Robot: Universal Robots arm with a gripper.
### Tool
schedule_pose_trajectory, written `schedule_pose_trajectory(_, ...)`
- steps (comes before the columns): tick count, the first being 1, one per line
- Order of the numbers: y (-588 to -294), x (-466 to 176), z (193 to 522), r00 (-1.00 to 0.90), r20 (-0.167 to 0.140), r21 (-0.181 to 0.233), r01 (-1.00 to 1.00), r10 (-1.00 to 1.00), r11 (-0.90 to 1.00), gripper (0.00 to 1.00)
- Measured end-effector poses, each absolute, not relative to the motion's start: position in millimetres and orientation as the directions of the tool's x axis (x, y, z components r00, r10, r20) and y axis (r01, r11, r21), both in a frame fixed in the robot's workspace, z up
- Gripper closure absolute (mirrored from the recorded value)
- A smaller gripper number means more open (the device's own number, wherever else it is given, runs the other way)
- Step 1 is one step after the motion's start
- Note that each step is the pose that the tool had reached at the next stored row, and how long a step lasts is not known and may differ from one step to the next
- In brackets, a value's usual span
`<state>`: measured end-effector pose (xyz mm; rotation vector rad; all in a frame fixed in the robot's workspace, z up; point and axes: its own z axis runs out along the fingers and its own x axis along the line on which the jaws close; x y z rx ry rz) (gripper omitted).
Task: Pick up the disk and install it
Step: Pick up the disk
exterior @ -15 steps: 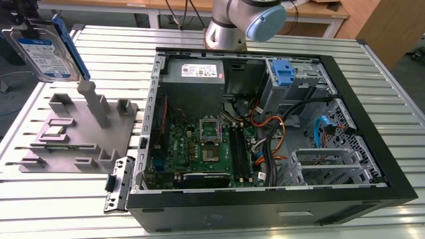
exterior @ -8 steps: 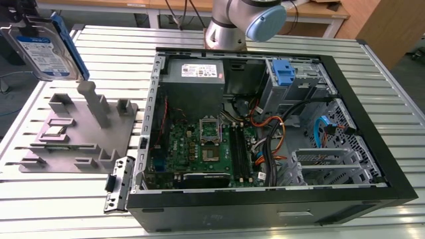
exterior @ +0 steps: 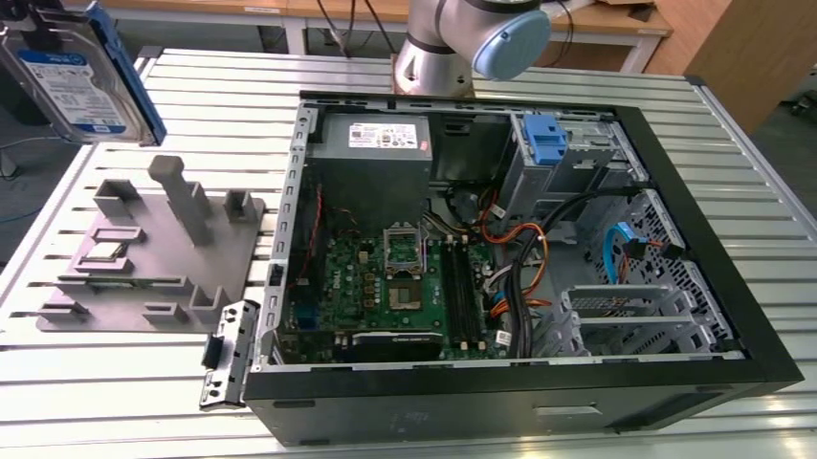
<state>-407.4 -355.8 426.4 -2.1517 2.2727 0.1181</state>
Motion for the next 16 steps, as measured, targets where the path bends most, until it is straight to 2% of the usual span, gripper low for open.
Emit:
schedule_pose_trajectory(9, -356, -407, 453, -0.056, -0.059, 0.048, -0.997, -0.997, 0.053, 0.65)
schedule_pose_trajectory(16, -356, -407, 455, -0.056, -0.059, 0.048, -0.997, -0.997, 0.053, 0.65)
